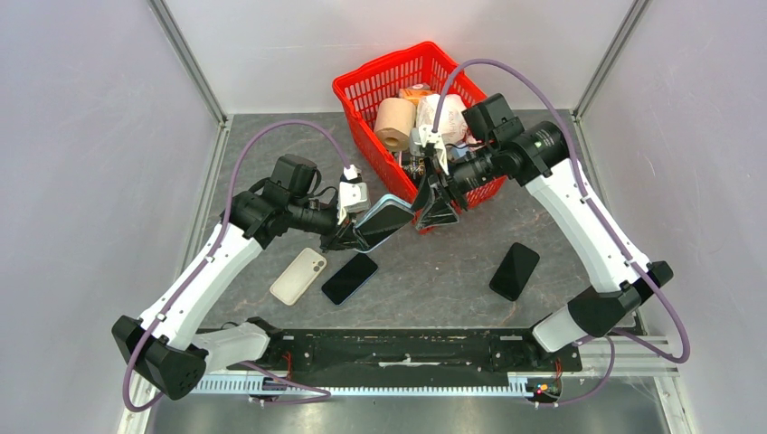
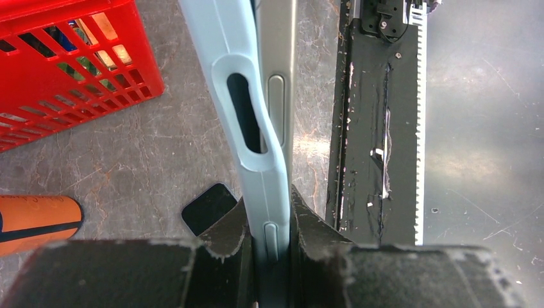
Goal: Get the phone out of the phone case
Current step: Remove the phone case from the phone.
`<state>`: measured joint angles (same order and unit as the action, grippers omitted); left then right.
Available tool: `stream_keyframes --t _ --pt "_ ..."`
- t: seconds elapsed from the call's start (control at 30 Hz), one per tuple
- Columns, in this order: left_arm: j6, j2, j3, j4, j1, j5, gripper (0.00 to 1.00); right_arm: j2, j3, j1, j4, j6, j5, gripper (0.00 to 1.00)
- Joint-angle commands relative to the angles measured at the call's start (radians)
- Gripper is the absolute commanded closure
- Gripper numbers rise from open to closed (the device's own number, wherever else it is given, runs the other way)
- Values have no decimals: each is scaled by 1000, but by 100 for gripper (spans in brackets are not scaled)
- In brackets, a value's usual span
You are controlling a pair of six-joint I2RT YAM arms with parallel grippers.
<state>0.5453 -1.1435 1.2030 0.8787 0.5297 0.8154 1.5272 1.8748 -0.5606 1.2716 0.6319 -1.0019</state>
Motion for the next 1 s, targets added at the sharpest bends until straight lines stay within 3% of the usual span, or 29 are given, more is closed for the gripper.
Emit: stream_keyframes --t 0.0,0.43,0.77,0.8,0.9,0.97 --pt "-37 28 10 -79 -4 60 98 9 25 -7 -35 -15 -33 47" --pt "-73 23 10 -115 -3 76 98 23 -18 -37 -93 -65 3 49" --pt "-220 13 -3 -259 -4 41 98 63 -75 -90 -148 -99 28 56" --pt "-244 13 -7 -281 -4 25 98 65 -83 -95 -151 -102 28 60" --pt "-293 11 -12 -325 -5 -7 98 78 -91 -103 -150 -103 31 85" --pt "-318 11 -16 -341 -12 -7 98 78 -87 -103 -146 -106 56 93"
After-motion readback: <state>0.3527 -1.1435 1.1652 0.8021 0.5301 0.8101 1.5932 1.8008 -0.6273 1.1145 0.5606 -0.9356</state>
